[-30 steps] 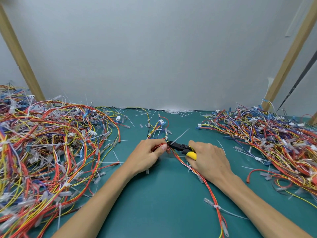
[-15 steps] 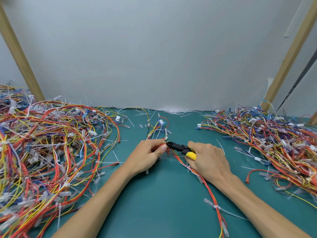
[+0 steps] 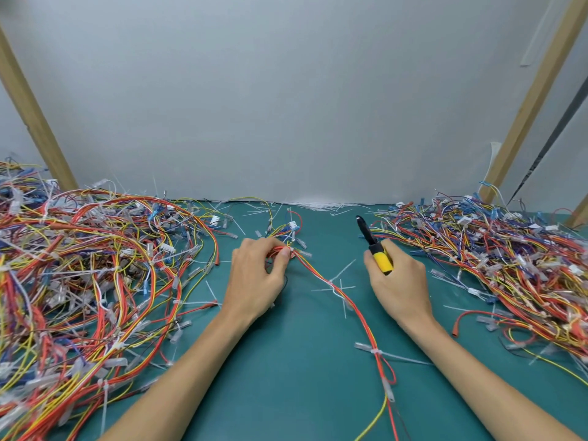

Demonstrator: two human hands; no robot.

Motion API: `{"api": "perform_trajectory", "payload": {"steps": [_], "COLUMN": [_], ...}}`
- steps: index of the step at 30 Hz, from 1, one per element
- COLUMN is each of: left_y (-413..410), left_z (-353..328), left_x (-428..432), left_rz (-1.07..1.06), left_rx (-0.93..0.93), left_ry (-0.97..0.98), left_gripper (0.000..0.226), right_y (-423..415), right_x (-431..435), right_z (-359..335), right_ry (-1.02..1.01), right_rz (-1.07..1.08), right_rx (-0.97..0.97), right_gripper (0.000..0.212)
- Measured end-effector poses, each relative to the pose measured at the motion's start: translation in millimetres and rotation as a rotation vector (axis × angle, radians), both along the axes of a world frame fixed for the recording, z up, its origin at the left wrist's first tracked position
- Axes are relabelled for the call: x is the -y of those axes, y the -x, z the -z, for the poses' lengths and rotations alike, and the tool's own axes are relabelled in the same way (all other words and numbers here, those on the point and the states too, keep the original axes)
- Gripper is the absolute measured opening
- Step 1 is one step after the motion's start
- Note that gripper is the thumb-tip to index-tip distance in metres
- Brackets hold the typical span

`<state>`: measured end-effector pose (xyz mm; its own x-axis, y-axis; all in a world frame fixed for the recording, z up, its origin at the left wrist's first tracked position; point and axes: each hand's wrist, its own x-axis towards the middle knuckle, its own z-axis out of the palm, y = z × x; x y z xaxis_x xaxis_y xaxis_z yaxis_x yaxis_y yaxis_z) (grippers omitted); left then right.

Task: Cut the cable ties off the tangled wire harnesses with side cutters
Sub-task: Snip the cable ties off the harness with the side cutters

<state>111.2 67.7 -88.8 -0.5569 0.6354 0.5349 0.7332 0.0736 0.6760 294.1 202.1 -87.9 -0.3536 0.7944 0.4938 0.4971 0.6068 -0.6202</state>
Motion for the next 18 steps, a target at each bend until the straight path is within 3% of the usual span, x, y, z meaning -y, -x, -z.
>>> {"api": "perform_trajectory", "payload": {"steps": [6,10,14,18], "left_y": [1,-1,-12,-23], "left_z": [6,6,0,-6], "left_x": [-3,-2,0,3], "left_rz": [-0.121,-0.160,-0.126,-0.004], "left_rx": [-0.183,-0.285,-0.433,-0.462], "left_ry": [0.020,0.028,-0.070,-0.179], "left_gripper": [0.005,0.011,0.018,0.013], "right_y": [-2,-1,-2,-2], "right_x": [-1,-1,0,-4], "right_z": [-1,-3,-4,-2], "right_ry": [0.089,0.096,0.118,0.181], "right_rz": [-0.010,-0.020,-0.052,-0.054], "right_rx": [-0.175,-0.239,-0.329,-0.425], "right_gripper": [0.030,0.026,0.014,0.010]}}
